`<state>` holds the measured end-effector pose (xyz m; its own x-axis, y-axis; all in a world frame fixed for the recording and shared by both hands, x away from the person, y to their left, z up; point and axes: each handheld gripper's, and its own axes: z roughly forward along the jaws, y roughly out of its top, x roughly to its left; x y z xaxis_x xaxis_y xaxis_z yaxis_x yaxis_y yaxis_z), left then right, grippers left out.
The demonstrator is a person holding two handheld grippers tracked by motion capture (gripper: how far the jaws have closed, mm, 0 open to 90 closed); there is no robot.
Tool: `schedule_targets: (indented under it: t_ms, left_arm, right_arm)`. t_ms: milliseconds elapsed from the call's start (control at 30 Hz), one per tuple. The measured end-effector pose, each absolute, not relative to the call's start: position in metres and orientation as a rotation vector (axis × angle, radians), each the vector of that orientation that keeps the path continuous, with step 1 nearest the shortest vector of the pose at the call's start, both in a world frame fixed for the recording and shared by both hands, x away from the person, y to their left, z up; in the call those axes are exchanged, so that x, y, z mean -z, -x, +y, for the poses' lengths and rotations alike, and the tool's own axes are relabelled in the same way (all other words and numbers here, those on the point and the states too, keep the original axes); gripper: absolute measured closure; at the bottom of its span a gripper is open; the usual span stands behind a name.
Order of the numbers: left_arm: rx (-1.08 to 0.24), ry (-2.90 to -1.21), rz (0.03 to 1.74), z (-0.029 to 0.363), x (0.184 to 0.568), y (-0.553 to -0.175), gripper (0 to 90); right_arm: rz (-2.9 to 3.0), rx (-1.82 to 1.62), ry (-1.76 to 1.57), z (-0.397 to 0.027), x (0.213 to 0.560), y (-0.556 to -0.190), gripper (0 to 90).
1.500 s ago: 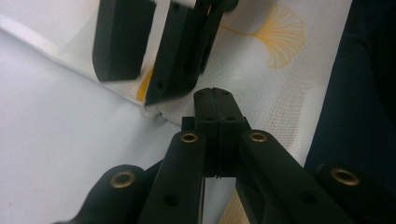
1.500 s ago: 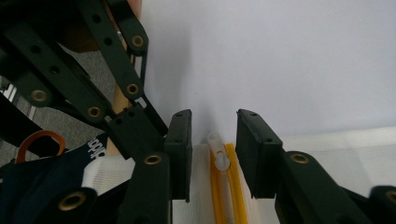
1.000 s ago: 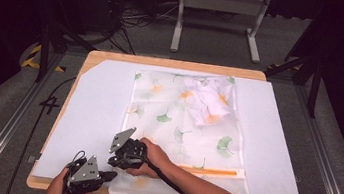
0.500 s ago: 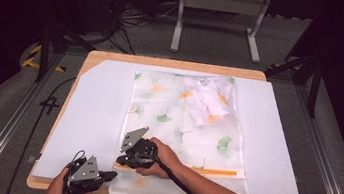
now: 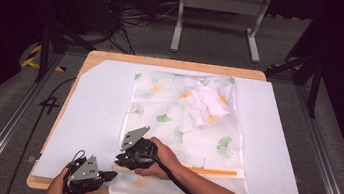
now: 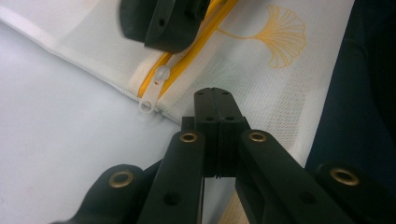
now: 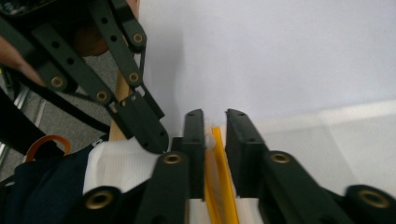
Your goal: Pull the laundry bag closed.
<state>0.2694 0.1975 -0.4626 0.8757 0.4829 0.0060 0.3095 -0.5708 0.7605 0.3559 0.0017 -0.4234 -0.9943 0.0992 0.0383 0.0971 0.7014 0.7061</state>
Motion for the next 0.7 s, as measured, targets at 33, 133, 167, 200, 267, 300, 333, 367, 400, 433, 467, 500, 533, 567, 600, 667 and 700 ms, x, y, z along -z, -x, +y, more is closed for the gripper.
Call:
schedule_targets:
  t_ms: [33,133,167,200,267,300,333,367,400,433,467,500,533,567,600,667,700]
  left_arm:
    - [-0.267,-2.217,0.570,0.198,0.463,-0.270,90.0]
    - [-0.270,-2.218,0.565,0.198,0.463,-0.269,90.0]
    - [-0.268,-2.215,0.565,0.198,0.463,-0.269,90.0]
    - [-0.267,-2.214,0.564,0.198,0.463,-0.270,90.0]
    - [-0.267,-2.214,0.564,0.198,0.463,-0.270,90.0]
    - [-0.266,-2.213,0.565,0.198,0.463,-0.270,90.0]
    - [-0.265,-2.212,0.565,0.198,0.463,-0.270,90.0]
    - [-0.260,-2.209,0.571,0.198,0.464,-0.270,90.0]
    - [-0.261,-2.209,0.570,0.198,0.464,-0.270,90.0]
    - [-0.261,-2.210,0.570,0.198,0.464,-0.270,90.0]
    - [-0.259,-2.209,0.571,0.198,0.464,-0.270,90.0]
    - [-0.256,-2.209,0.570,0.198,0.464,-0.270,90.0]
    - [-0.255,-2.208,0.572,0.198,0.464,-0.270,90.0]
    - [-0.254,-2.208,0.573,0.198,0.464,-0.270,90.0]
    - [-0.252,-2.208,0.574,0.199,0.464,-0.270,90.0]
    - [-0.252,-2.209,0.575,0.198,0.464,-0.270,90.0]
    - [-0.252,-2.208,0.576,0.198,0.464,-0.270,90.0]
  right_arm:
    - [2.901,-1.185,-0.158,0.008,0.425,-0.355,73.1]
    - [2.918,-1.157,-0.150,0.016,0.428,-0.354,70.6]
    - [2.926,-1.143,-0.145,0.018,0.429,-0.354,68.7]
    - [2.934,-1.129,-0.144,0.021,0.431,-0.355,68.6]
    - [2.942,-1.107,-0.141,0.025,0.434,-0.355,69.6]
    - [2.943,-1.097,-0.138,0.027,0.435,-0.355,70.2]
    - [2.946,-1.094,-0.153,0.029,0.436,-0.356,72.4]
    - [2.946,-1.092,-0.155,0.030,0.437,-0.357,76.2]
    - [2.944,-1.083,-0.145,0.031,0.437,-0.357,80.3]
    - [2.949,-1.080,-0.126,0.031,0.436,-0.356,82.8]
    - [2.940,-1.072,-0.117,0.031,0.436,-0.354,83.7]
    - [2.933,-1.064,-0.097,0.031,0.435,-0.353,84.2]
    - [2.930,-1.071,-0.099,0.030,0.434,-0.352,84.3]
    - [2.930,-1.089,-0.105,0.029,0.432,-0.353,84.3]
    - [2.926,-1.113,-0.112,0.027,0.431,-0.353,84.8]
    - [2.925,-1.127,-0.109,0.024,0.428,-0.352,86.6]
    - [2.919,-1.134,-0.103,0.023,0.427,-0.352,86.5]
